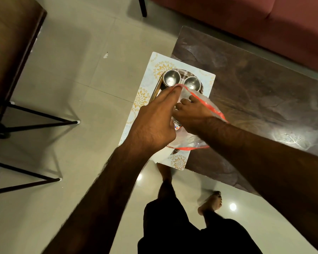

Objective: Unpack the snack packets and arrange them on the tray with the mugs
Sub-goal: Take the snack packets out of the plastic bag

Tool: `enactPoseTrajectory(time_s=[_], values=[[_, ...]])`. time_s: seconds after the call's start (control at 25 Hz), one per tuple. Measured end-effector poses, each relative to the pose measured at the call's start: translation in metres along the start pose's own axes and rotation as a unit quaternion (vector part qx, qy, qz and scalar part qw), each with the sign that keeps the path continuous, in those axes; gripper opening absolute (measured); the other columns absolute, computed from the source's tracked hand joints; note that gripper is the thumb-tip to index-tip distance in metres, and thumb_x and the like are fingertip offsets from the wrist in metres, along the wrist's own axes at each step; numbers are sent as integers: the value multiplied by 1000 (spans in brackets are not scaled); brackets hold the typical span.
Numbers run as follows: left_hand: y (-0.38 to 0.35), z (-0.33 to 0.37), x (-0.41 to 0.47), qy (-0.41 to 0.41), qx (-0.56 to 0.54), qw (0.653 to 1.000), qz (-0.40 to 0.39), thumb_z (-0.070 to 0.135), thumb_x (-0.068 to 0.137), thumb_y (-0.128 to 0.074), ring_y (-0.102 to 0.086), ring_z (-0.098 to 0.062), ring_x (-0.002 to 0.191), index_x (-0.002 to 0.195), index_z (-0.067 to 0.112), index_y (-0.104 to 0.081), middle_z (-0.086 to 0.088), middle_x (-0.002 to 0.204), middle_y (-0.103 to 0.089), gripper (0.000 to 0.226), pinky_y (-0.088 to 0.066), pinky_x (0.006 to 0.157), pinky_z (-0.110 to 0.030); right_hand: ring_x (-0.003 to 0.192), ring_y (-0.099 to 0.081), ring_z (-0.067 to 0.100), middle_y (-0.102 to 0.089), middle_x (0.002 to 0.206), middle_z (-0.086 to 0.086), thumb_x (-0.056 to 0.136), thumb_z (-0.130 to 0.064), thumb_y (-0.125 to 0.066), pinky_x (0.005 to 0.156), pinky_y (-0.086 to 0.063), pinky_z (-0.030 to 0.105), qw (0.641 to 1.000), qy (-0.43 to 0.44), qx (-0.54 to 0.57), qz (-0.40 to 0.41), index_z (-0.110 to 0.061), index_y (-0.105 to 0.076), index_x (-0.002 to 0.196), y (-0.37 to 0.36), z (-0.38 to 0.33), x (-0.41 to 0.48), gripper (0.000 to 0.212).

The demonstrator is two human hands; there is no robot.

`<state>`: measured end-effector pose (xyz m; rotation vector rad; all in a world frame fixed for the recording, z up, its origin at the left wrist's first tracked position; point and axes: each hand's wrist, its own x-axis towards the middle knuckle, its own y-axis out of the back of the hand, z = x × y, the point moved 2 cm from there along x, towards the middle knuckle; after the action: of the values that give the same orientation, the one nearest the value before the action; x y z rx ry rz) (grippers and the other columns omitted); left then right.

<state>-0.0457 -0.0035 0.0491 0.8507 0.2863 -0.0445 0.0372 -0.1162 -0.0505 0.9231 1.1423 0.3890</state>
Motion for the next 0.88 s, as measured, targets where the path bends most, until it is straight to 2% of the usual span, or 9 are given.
enactPoseTrajectory(time_s=[0.24, 0.4, 0.44, 0.48, 0.6, 0.68, 0.72, 0.8, 0.88], values=[[-5, -6, 2, 14, 16, 1000, -16, 5, 83, -64, -48, -25, 138, 157, 22, -27, 3, 163, -34, 85, -42, 104, -32, 104, -69, 28, -73, 108, 4, 91, -14, -62, 79, -49, 34, 984, -39, 163, 68, -18, -69, 115, 44, -7, -40, 25], [2, -21, -3, 39, -28, 999, -7, 2, 80, -59, -48, -24, 138, 154, 26, -36, 5, 158, -44, 81, -31, 98, -24, 122, -64, 13, -69, 132, -9, 92, -24, -71, 100, -52, 29, 945, 29, 302, 122, -33, -64, 133, 53, 7, -89, 43], [4, -25, -4, 44, -30, 998, -15, 1, 80, -59, -47, -24, 139, 153, 27, -37, 6, 157, -44, 81, -30, 100, -25, 121, -64, 9, -69, 132, -10, 90, -23, -75, 101, -52, 25, 909, 41, 397, 119, -30, -66, 132, 54, 14, -101, 43], [4, -27, -4, 47, -32, 998, -23, 0, 81, -58, -47, -24, 139, 153, 29, -38, 6, 157, -44, 80, -31, 101, -26, 117, -67, 7, -72, 127, -8, 87, -19, -78, 98, -53, 22, 845, 44, 520, 120, -24, -70, 127, 54, 21, -112, 41], [5, -27, -5, 54, -57, 996, -42, -1, 82, -57, -54, -25, 128, 151, 34, -40, 9, 153, -48, 79, -39, 97, -26, 103, -76, 22, -79, 111, 5, 77, -10, -81, 87, -60, 30, 573, -13, 800, 175, -11, -72, 114, 42, 40, -133, 39], [1, -23, -5, 50, -93, 993, -57, 4, 82, -61, -58, -22, 123, 149, 34, -42, 10, 152, -49, 75, -45, 99, -28, 104, -75, 31, -78, 111, 12, 75, -11, -81, 86, -61, 40, 458, -66, 861, 210, -10, -72, 114, 33, 47, -138, 40], [-1, -19, -5, 53, -125, 988, -68, 13, 81, -64, -56, -18, 127, 148, 33, -44, 11, 151, -50, 73, -47, 104, -34, 103, -75, 31, -78, 111, 12, 74, -13, -82, 84, -61, 42, 426, -92, 872, 223, -13, -74, 112, 30, 50, -140, 39], [-3, -13, -6, 69, -190, 976, -78, 31, 78, -67, -54, -13, 131, 146, 34, -46, 11, 148, -52, 71, -48, 108, -43, 101, -76, 29, -79, 110, 9, 73, -19, -82, 79, -62, 41, 407, -127, 875, 230, -19, -77, 106, 28, 53, -142, 33], [-4, -10, -4, 74, -190, 977, -63, 29, 79, -69, -56, -13, 129, 145, 33, -48, 11, 145, -55, 69, -49, 106, -44, 100, -77, 28, -79, 109, 8, 74, -22, -81, 78, -62, 40, 392, -150, 875, 242, -19, -79, 104, 28, 59, -148, 30]])
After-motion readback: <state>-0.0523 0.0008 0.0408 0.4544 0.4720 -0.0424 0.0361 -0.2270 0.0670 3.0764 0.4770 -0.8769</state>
